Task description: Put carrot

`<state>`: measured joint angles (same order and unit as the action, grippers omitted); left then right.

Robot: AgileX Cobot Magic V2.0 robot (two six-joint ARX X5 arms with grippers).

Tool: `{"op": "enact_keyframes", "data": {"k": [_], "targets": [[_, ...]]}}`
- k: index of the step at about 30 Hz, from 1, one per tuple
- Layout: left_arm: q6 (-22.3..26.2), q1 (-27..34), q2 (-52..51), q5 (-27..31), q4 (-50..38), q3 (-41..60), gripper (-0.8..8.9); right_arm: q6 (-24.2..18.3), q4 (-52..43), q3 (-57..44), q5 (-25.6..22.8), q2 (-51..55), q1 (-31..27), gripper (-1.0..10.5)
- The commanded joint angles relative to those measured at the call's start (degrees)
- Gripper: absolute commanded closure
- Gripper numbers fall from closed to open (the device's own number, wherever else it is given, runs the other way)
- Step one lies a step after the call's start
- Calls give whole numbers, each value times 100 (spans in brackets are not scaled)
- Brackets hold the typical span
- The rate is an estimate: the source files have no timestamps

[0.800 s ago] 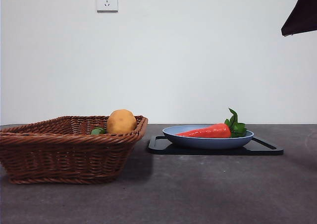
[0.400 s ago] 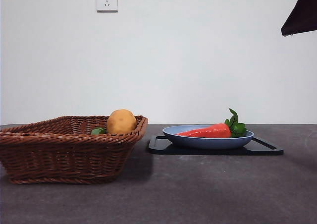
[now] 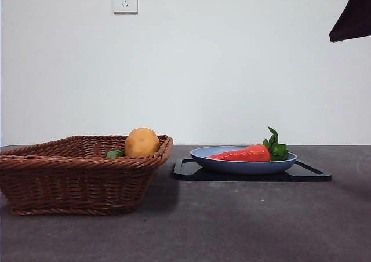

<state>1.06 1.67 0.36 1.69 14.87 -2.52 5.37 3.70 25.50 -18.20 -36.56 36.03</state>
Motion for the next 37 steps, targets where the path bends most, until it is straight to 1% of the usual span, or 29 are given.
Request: {"op": "enact_keyframes", "data": {"k": [1,16,18,19,20,22,23,26,27,28,32,34,37], "targets": [[24,17,-17,-37,-42,59,805,61,-68,55,-20,-13,37,943],[24,17,-17,-37,-42,59,805,50,-68,55,-24,-13,37,943],[24,17,-17,-37,-42,59,805,-35,-107,55,-168,-9,37,943],[24,17,-17,-37,-42,59,805,-184,-61,55,-210,44,35,943],[24,17,-17,-37,-42,59,805,-446,7,55,-352,157,17,943],[24,17,-17,-37,-42,59,805,-723,245,48,-564,476,-55,943],[24,17,-17,-37,-42,59,805,-787,343,13,-581,680,-125,943],[24,17,-17,-37,-42,59,805,-726,376,-243,-518,1333,-448,943],[24,17,-17,-37,-42,59,805,-715,363,-358,-400,1539,-588,943],[24,17,-17,-37,-42,59,805,-686,345,-509,-166,1777,-787,943],[24,17,-17,-37,-42,59,805,-496,136,-1121,1008,2396,-1740,943],[24,17,-17,-37,-42,59,805,-446,-11,-1410,1493,2570,-2197,943],[24,17,-17,-37,-42,59,805,-426,-184,-1792,1998,2765,-2745,943]]}}
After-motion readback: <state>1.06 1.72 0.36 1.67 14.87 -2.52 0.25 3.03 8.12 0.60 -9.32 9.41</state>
